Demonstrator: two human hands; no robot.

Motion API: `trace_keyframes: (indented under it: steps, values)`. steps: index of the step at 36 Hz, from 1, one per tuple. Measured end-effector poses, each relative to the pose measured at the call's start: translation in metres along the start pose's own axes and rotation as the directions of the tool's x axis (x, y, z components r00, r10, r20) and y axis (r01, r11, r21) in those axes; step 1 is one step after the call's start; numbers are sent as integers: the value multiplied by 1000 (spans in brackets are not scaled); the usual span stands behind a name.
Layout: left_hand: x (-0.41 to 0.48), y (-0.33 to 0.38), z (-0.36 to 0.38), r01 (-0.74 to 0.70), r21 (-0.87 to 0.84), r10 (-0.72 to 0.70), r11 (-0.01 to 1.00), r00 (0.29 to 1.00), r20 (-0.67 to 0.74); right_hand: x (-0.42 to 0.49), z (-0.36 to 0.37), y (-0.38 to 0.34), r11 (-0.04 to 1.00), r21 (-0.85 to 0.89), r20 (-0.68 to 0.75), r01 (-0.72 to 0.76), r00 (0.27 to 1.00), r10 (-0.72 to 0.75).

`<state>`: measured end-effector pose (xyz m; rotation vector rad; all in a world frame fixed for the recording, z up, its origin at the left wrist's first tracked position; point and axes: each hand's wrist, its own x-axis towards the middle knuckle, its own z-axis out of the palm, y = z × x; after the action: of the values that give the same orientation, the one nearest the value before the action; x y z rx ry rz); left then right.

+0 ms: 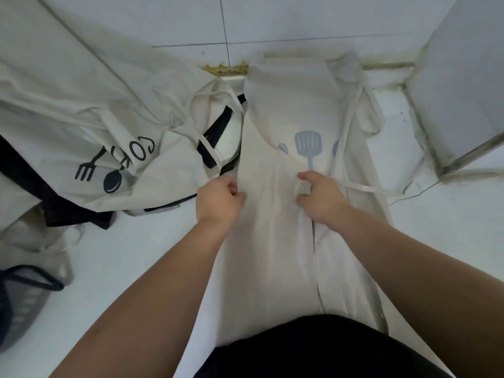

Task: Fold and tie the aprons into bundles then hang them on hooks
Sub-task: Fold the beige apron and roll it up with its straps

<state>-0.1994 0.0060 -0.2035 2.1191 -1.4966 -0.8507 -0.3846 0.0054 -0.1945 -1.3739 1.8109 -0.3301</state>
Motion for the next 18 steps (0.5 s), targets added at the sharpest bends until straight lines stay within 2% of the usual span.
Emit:
trace_keyframes:
  steps: [3,6,8,10,12,14,16,18]
  values:
    - [5,-10,-2,81,-234,-74,969,996,40,-4,2,1,998,-18,-32,59,998,-59]
    - [9,-18,-7,202,-465,-155,862,978,139,-5,3,0,992,-40,-59,119,991,-121]
    - [9,-21,-10,266,-532,-187,804,962,198,-5,6,-3,985,-48,-46,164,985,-167]
    - [11,-25,-12,294,-542,-218,787,955,202,-5,9,-6,970,-94,26,224,975,-222]
    - [11,-28,-13,266,-482,-222,835,964,146,-3,12,-9,951,-154,117,270,960,-254]
    - [7,-29,-12,163,-272,-161,948,986,31,0,14,-12,937,-198,168,288,952,-257]
    - [-1,-30,-12,6,17,-4,1000,993,-114,3,16,-16,924,-249,178,290,952,-250]
    - [-15,-24,-11,-213,176,237,961,963,-131,4,15,-18,926,-265,150,269,960,-236]
